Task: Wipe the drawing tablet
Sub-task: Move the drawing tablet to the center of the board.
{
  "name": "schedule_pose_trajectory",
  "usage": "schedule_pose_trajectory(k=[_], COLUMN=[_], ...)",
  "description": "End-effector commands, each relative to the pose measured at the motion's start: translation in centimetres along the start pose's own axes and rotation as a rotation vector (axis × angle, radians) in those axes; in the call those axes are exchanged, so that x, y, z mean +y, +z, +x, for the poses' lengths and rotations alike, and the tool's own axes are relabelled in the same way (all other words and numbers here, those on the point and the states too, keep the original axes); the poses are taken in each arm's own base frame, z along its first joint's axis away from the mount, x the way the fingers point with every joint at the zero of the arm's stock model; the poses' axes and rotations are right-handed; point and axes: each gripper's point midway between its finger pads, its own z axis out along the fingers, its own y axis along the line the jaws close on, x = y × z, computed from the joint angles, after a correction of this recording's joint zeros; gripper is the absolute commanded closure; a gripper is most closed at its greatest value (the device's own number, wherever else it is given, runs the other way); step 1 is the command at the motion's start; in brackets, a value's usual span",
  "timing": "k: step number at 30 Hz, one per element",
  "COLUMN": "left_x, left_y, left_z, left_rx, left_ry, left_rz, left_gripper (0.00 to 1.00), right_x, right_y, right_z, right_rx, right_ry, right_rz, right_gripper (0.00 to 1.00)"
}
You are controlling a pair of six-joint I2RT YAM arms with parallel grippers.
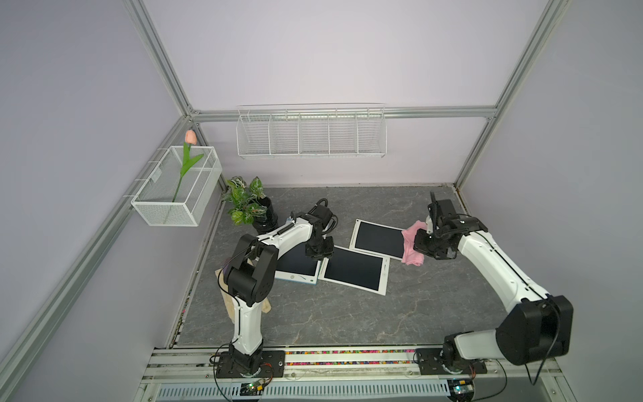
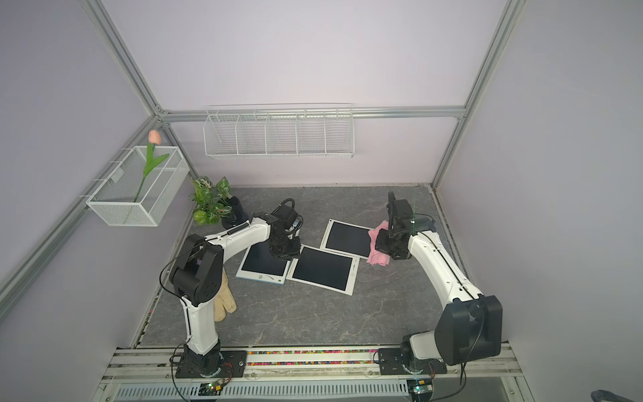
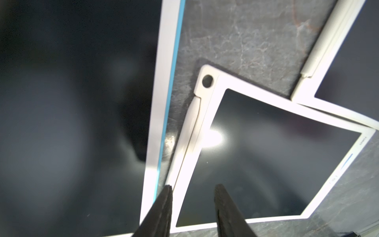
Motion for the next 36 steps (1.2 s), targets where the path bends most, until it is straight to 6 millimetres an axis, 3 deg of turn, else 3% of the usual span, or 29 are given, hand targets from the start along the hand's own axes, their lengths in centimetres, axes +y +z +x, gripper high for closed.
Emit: schedule_pose_trajectory(k=[1,7,22,28,36], left_x=[-0.5,0.6,0.1,0.5,-1.6], left_y=[0.4,0.6,1.2,2.3,2.6], left_z=[-0.2,-0.8,-0.5,0.1,0.9], left_rx=[0.016,0.014,0.042,0.073,0.067], left_ry=[0.030,0.022,0.055,0.046,-0.005], left_rz=[0.034,0.012,0.062,0.059,0.171], left_gripper=[0.62,0.61,0.56,0.56,0.59], right_x=[0.1,0.1,-0.3,-0.3,0.6], right_y=[-0.6,-0.7,-0.7,-0.6,-0.7], right_z=[0.1,0.0,0.2,0.4,1.1], right_rx=[-0.006,-0.007,-0.002,0.001,0.006], right_ry=[0.011,0.011,0.000,0.003,-0.042], right_rz=[0.001,0.005,0.021,0.019,0.003], right_gripper=[0.93,0.93,0.93,0.93,0.93])
